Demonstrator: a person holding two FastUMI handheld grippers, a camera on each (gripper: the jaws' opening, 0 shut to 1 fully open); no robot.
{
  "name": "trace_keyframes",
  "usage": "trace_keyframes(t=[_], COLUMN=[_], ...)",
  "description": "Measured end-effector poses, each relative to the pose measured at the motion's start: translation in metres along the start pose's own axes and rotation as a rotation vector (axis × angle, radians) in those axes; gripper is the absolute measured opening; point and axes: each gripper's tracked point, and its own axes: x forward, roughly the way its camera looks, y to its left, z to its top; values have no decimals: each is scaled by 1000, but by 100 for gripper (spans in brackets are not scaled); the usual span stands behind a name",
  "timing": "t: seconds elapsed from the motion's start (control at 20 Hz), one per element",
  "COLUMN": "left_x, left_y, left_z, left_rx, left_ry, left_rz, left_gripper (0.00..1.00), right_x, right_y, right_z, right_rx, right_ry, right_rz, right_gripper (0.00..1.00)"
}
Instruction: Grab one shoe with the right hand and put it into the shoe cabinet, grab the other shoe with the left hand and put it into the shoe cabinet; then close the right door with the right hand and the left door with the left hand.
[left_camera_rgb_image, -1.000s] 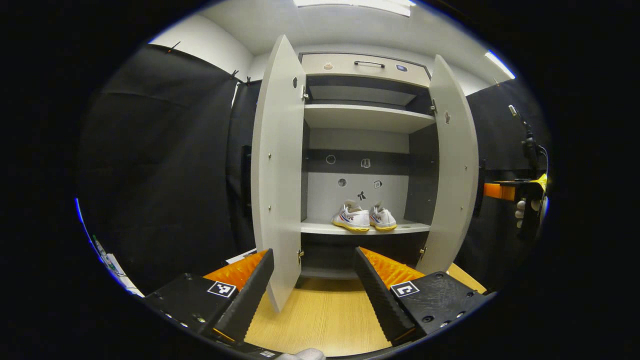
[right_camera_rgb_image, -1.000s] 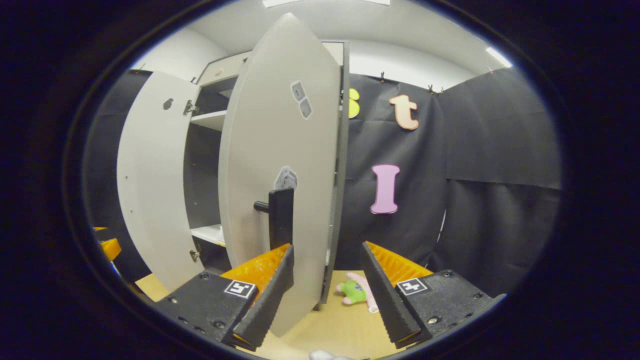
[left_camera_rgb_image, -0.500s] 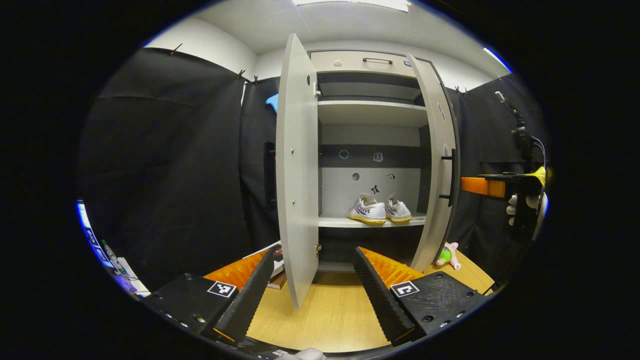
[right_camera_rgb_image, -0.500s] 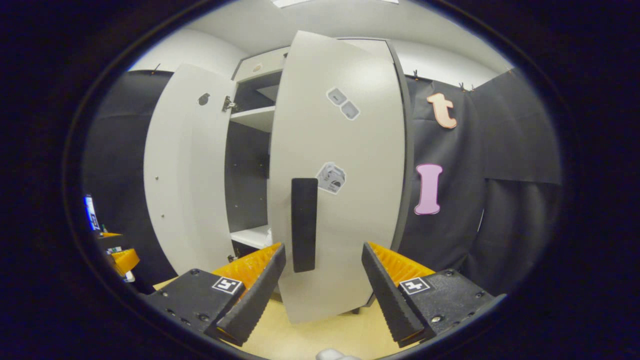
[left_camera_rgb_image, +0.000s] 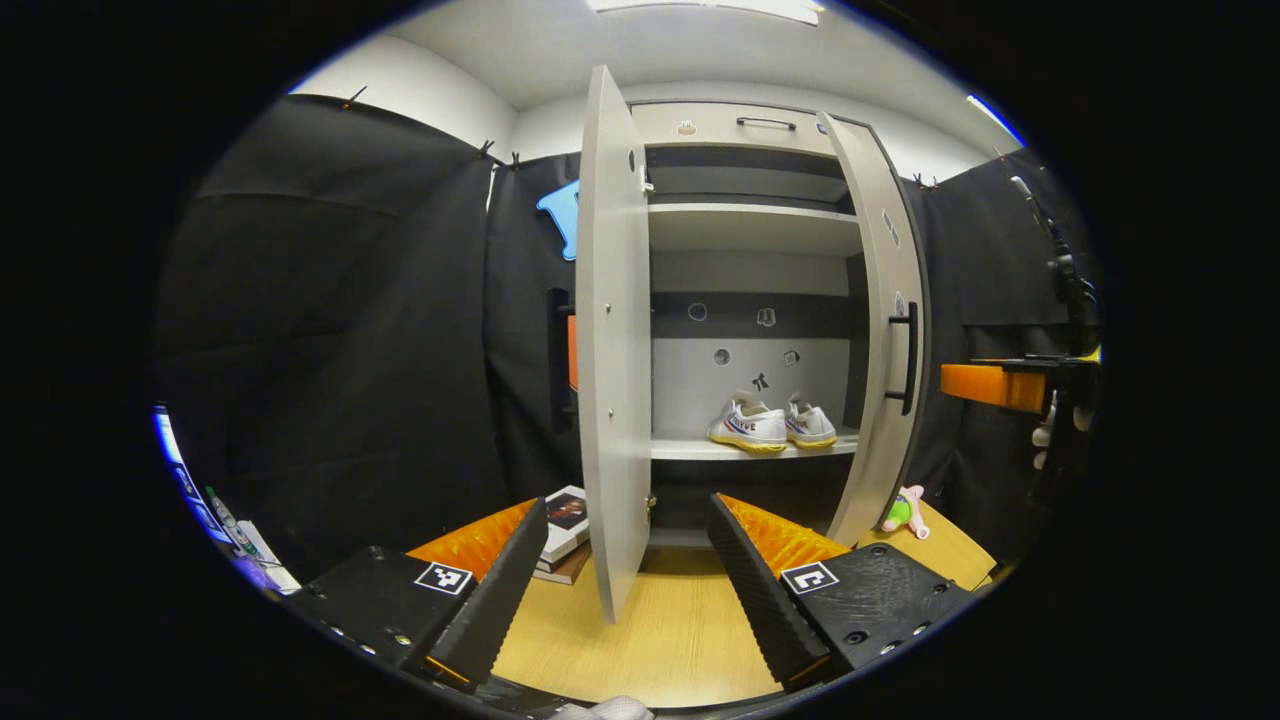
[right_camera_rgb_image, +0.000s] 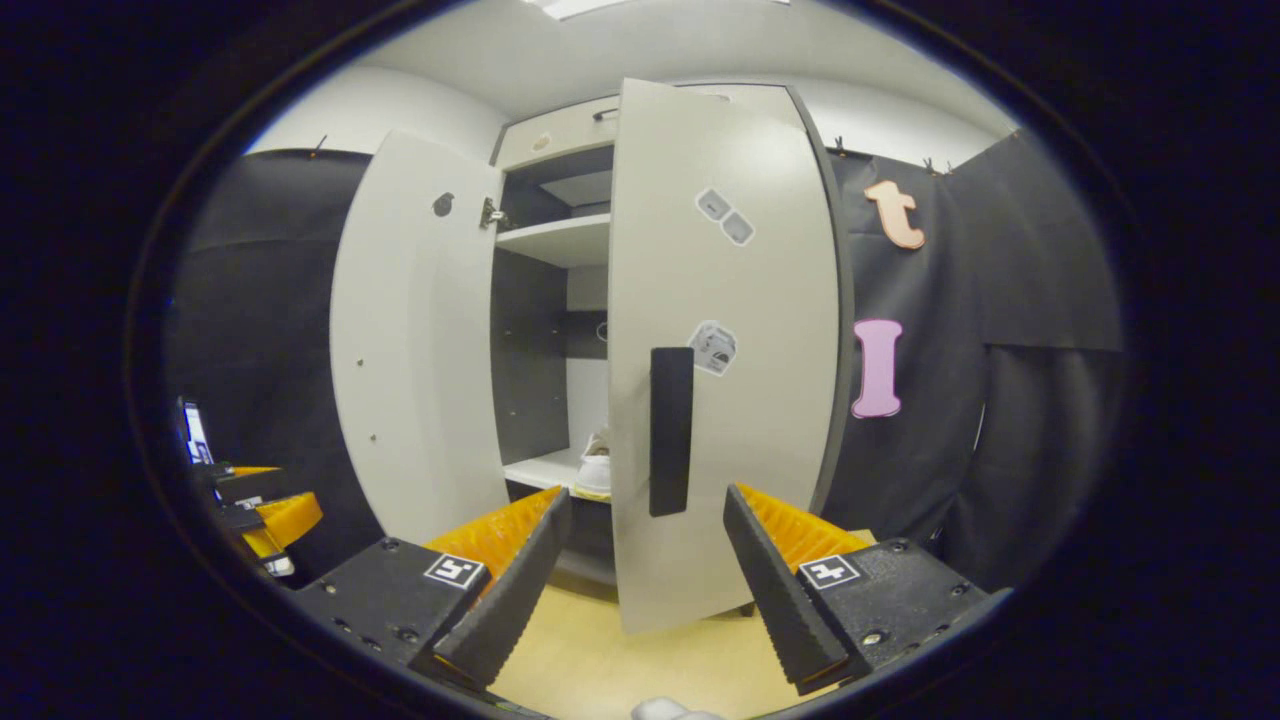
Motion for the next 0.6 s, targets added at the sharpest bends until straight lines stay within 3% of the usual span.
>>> trace_keyframes(t=[0.25,0.6], left_x=[26,89], left_y=[57,138], left_z=[20,61], left_rx=[4,59], left_ry=[-29,-100], left_rz=[89,202], left_gripper=[96,96], right_x=[-19,-56], right_y=[24,39], right_z=[-27,-71], right_rx=[17,54], right_ry=[48,117], right_rz=[10,-53], right_gripper=[100,100])
